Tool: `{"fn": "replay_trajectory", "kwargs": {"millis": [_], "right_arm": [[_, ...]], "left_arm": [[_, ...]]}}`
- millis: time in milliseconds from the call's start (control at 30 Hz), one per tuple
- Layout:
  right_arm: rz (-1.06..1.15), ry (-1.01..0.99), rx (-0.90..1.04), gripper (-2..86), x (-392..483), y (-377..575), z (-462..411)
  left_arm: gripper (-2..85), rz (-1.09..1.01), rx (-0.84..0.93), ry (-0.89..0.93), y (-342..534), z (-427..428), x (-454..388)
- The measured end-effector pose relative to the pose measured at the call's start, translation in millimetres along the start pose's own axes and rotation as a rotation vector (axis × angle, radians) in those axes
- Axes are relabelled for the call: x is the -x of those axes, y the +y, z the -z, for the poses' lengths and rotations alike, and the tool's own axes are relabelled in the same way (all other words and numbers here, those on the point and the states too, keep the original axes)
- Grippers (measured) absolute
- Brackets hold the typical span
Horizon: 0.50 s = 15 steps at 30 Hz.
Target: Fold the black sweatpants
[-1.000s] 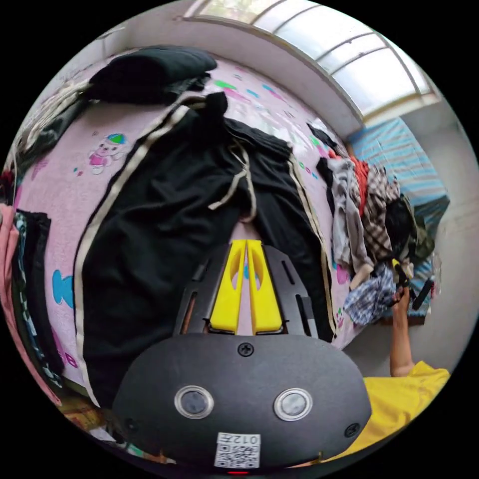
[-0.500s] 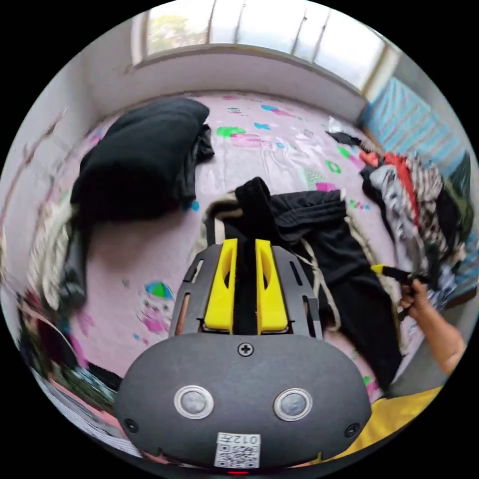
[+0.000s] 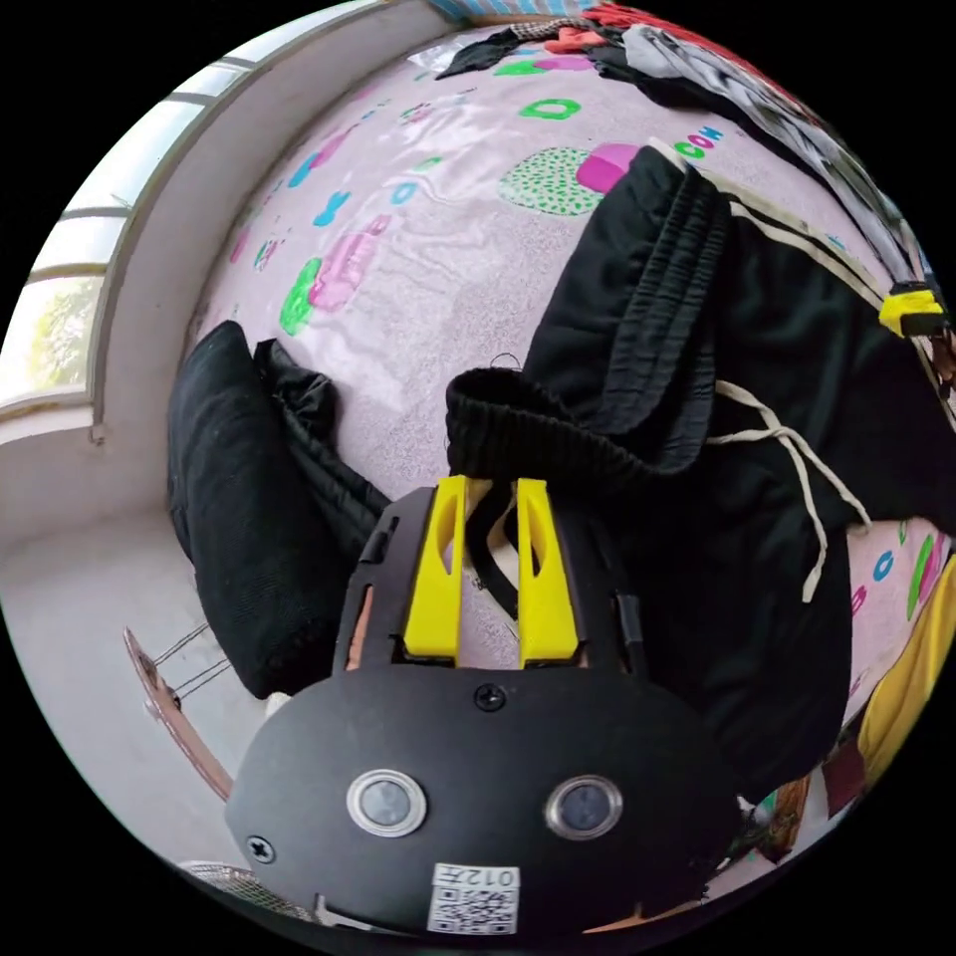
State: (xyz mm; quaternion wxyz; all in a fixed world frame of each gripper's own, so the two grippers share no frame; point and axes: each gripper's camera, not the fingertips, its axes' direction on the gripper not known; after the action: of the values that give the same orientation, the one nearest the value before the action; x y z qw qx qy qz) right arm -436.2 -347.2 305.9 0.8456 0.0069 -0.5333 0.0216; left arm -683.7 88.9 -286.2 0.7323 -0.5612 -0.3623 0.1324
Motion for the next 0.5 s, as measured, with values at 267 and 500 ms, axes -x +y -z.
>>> {"fn": "replay_trajectory", "kwargs": {"millis": [267, 500], "right_arm": [[-0.149, -0.048, -0.054, 11.1, -78, -137, -25], [0.007, 0.053, 0.120, 9.5, -84, -205, -60]], "left_arm": [[1.9, 0.214, -0.176, 0.148, 37, -5, 40], [5.8, 0.143, -0.156, 0.111, 25, -34, 34]]}}
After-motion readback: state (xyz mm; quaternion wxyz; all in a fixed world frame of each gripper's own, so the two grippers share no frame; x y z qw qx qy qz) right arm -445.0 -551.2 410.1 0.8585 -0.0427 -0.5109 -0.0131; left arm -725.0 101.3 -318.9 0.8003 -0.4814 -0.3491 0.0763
